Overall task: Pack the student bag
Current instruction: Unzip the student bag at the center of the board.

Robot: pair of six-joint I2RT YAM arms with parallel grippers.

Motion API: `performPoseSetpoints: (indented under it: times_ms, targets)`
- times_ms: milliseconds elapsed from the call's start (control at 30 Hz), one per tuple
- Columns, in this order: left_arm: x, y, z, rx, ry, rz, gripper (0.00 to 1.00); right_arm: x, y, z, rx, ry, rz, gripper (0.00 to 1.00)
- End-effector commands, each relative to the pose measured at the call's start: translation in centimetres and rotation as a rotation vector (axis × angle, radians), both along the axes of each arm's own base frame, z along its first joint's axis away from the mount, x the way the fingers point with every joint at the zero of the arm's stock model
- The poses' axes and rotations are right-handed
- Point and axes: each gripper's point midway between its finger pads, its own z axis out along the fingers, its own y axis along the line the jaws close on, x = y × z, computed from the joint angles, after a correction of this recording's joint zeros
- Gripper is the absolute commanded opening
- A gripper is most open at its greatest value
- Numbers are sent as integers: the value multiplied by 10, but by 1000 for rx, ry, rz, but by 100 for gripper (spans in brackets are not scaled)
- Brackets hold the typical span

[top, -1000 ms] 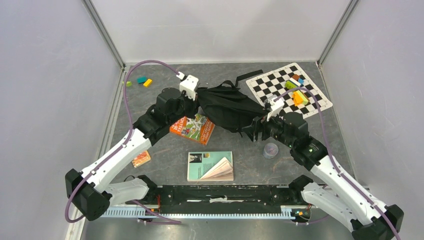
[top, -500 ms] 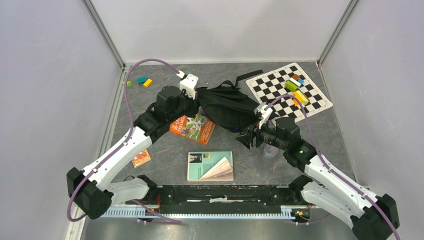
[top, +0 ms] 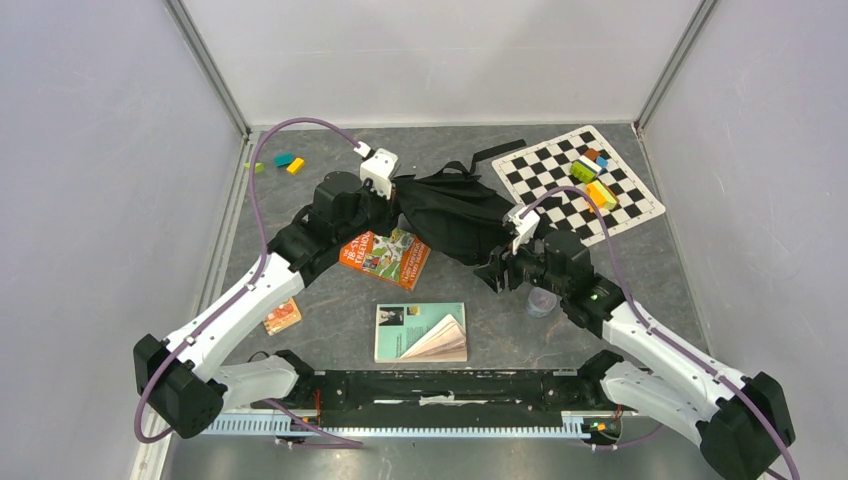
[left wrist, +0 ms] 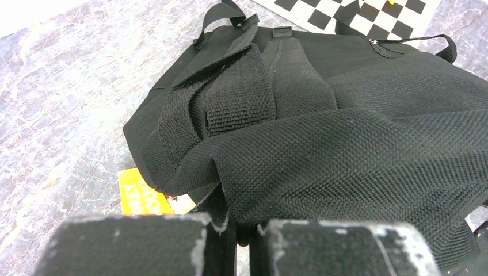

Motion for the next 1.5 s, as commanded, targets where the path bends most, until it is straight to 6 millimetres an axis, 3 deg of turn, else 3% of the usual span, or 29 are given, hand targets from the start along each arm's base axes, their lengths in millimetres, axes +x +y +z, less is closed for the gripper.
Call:
performPoseSetpoints:
  times_ms: [0, 100, 267, 533, 933, 1300, 1467]
  targets:
    - [4, -8, 40, -102, -67, -6, 2, 10, 0, 19, -16, -45, -18, 62]
    - [4, -9, 41, -104, -67, -8, 2, 11, 1, 23, -17, -51, -13, 66]
    - [4, -8, 41, -103, -69, -8, 2, 7, 11, 24, -20, -33, 57, 64]
    - [4, -8, 41, -102, -68, -8, 2, -6, 30, 35, 26, 2, 186, 29]
    - [4, -7, 41, -99, -68, -5, 2, -9, 12, 20, -4, 49, 96, 0]
    - [5, -9, 39, -102, -61, -5, 2, -19, 26, 20, 98, 98, 114, 0]
    - [5, -10, 37, -102, -53, -5, 2, -17, 36, 44, 189, 45, 105, 0]
